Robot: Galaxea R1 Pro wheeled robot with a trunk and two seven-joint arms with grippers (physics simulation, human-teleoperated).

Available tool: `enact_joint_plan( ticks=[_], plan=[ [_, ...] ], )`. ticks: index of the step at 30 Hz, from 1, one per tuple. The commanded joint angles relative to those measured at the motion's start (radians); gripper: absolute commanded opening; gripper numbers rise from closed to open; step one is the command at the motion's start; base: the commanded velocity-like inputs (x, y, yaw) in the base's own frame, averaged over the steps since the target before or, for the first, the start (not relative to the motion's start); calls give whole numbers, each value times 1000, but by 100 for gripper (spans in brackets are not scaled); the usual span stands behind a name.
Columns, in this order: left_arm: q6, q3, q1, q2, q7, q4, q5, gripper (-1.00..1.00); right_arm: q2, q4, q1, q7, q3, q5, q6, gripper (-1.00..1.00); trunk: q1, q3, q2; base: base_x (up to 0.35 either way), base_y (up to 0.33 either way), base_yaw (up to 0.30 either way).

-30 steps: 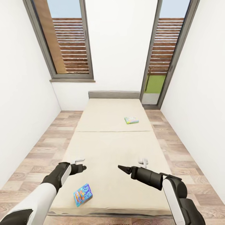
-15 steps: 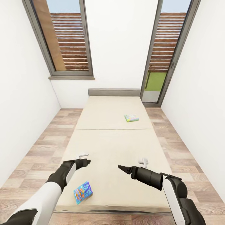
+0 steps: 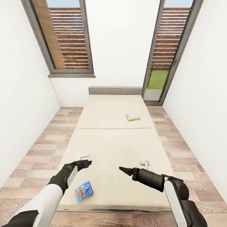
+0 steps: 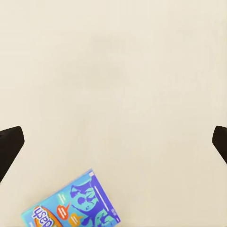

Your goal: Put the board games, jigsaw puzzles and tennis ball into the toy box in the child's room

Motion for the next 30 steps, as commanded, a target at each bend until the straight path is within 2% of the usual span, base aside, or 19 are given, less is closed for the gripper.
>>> enact_joint_plan(
  ticks=[1, 30],
  plan=[
    [6, 8, 0, -1, -5, -2, 2, 100, 1, 0, -1, 6, -3, 4, 6, 100, 0, -4, -2, 0, 0, 0],
    [4, 9, 0, 1, -3, -1, 0, 100, 1, 0, -1, 5, -3, 5, 6, 100, 0, -51, -2, 0, 0, 0]
  ],
)
